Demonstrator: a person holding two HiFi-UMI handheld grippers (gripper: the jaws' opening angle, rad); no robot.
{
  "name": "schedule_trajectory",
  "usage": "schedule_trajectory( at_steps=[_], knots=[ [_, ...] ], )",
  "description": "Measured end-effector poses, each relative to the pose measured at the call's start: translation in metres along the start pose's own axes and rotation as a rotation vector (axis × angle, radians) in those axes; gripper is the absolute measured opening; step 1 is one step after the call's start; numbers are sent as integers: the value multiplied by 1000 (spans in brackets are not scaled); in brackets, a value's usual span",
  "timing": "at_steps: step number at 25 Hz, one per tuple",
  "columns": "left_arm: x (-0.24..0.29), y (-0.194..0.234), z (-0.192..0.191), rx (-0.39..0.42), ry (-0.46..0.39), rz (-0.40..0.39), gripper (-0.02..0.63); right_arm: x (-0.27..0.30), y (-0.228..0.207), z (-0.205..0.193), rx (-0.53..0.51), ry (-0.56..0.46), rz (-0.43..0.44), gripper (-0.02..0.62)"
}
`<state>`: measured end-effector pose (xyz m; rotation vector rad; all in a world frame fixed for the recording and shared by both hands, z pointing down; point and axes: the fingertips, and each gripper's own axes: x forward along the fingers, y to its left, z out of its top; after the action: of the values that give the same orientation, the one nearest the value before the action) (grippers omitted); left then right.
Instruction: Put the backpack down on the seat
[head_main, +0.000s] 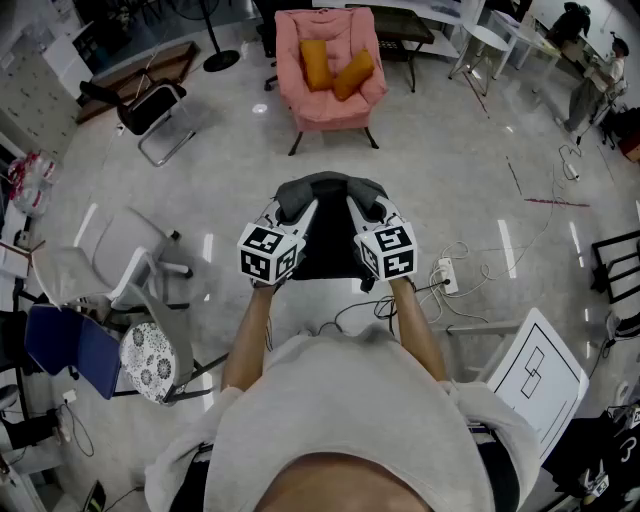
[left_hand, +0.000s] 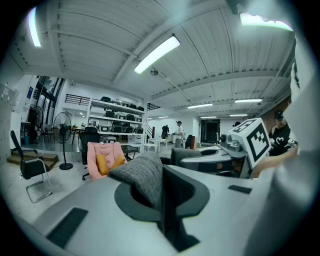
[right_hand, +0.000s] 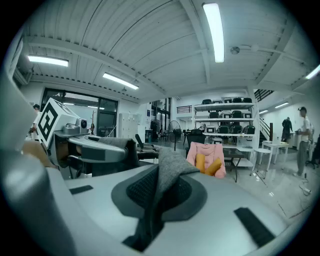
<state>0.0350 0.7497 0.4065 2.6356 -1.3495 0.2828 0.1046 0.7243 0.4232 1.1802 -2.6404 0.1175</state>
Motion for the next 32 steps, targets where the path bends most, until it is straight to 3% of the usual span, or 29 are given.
schedule_trajectory(
  at_steps=[19,26,32],
  knots=[
    [0,-52,-28,-49,33,30,31,-40,-6,-37,38,25,56,26],
    [19,-46,-26,-50,40,36,31,-28,-23,-37,44,25,63,28],
    [47,-16,-22,-60,36,33,31,6,-43,-34,49,29,61,28]
  ],
)
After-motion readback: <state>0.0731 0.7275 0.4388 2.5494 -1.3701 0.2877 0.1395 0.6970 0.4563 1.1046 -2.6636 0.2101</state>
